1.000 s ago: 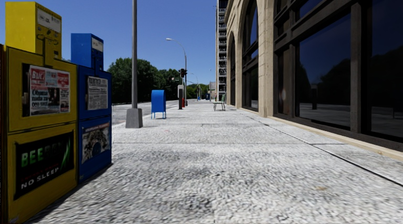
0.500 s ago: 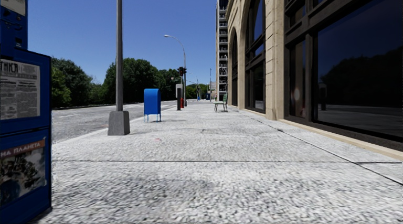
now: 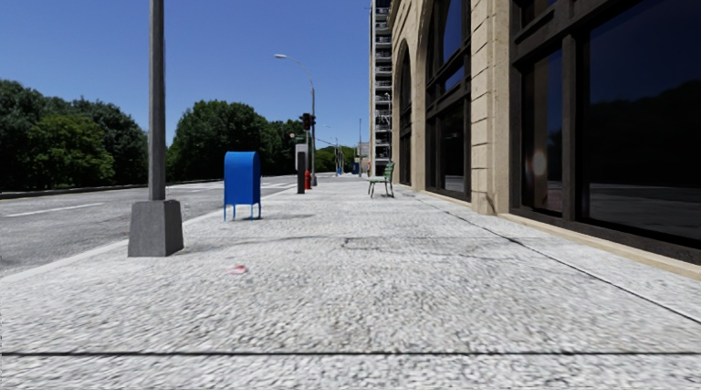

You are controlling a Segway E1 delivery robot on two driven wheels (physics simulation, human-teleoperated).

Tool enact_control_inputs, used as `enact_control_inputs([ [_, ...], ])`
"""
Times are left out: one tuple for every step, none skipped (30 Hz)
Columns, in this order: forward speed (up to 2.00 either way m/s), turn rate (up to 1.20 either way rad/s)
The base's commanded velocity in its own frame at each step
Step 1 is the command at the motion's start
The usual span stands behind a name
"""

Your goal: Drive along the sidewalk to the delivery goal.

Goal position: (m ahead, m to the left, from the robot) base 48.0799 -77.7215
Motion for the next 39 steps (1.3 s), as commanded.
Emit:
enact_control_inputs([
  [2.00,-0.28],
  [2.00,0.00],
  [2.00,0.00],
  [2.00,0.00],
  [2.00,0.00],
  [2.00,0.00],
  [2.00,0.00],
  [2.00,0.00],
  [2.00,0.00],
  [2.00,0.00],
  [2.00,0.00],
  [2.00,0.00],
  [2.00,0.00],
  [2.00,0.00],
  [2.00,0.00],
  [2.00,0.00],
  [2.00,0.00],
  [2.00,0.00],
  [2.00,0.00],
  [2.00,0.00],
  [2.00,0.00],
  [2.00,0.00],
  [2.00,0.00],
  [2.00,0.00],
  [2.00,0.00],
  [2.00,0.00],
  [2.00,0.00],
  [2.00,0.00],
  [2.00,0.00],
  [2.00,0.00],
  [2.00,0.00],
  [2.00,0.00],
  [2.00,0.00],
  [2.00,0.00],
  [2.00,0.00],
  [2.00,0.00],
  [2.00,0.00],
  [2.00,0.00],
  [2.00,0.00],
])
